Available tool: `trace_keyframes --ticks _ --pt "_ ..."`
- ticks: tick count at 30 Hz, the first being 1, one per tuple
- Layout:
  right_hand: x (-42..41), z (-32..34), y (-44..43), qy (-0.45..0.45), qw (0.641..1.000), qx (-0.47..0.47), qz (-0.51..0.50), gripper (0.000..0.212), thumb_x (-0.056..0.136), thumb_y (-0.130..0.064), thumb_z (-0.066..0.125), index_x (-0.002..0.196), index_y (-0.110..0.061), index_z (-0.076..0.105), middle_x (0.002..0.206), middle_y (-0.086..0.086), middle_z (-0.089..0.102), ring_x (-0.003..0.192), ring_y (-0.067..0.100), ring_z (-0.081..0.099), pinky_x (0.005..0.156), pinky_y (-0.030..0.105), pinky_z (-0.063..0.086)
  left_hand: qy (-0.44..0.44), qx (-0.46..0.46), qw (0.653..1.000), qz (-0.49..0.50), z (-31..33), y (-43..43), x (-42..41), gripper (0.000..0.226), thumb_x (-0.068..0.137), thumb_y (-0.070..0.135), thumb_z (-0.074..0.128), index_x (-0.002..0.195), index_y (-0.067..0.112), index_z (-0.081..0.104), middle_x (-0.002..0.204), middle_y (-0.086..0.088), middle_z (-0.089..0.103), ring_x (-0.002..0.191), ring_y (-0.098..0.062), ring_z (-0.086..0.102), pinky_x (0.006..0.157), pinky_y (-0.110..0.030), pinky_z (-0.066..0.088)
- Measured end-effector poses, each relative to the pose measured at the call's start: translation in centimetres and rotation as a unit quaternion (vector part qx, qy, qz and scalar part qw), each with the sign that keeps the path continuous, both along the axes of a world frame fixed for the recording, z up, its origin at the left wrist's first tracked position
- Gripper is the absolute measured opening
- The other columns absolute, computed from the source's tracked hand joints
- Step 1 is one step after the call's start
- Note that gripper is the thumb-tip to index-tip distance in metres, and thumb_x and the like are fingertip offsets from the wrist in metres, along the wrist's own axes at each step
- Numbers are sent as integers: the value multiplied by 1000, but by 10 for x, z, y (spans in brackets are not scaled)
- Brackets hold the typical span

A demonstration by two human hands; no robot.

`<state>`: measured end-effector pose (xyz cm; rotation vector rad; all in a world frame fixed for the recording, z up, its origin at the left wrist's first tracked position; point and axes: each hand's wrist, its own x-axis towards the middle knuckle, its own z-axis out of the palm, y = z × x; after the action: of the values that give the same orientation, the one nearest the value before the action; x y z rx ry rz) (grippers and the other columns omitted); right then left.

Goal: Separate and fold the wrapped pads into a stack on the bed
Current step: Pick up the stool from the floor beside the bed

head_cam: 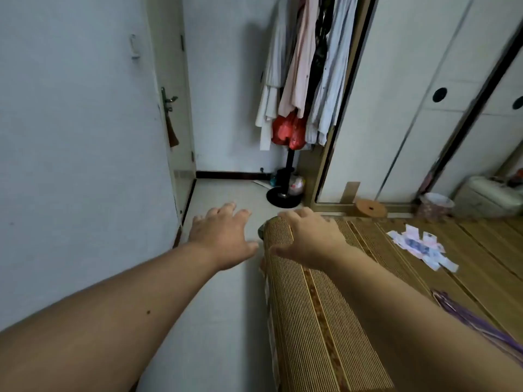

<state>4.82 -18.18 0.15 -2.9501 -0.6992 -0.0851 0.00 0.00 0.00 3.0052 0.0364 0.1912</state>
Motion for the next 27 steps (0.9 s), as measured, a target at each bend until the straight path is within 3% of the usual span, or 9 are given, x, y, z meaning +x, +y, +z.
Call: trace_keyframes --ticks 12,27 --pt "190 -41 47 76 996 -40 5 75 77 -62 58 141 -34 33 141 1 44 125 25 46 104 52 33 60 -12 998 22 -48 57 190 79 77 60 51 146 33 23 157 -3 20 139 -29 26 105 -54 26" --pt "412 -89 173 149 986 -3 -76 69 81 -57 58 141 -32 35 142 3 44 126 26 45 104 53 32 124 17 989 -76 -80 192 451 76 79 59 50 146 33 24 158 -3 15 141 -29 21 109 -53 22"
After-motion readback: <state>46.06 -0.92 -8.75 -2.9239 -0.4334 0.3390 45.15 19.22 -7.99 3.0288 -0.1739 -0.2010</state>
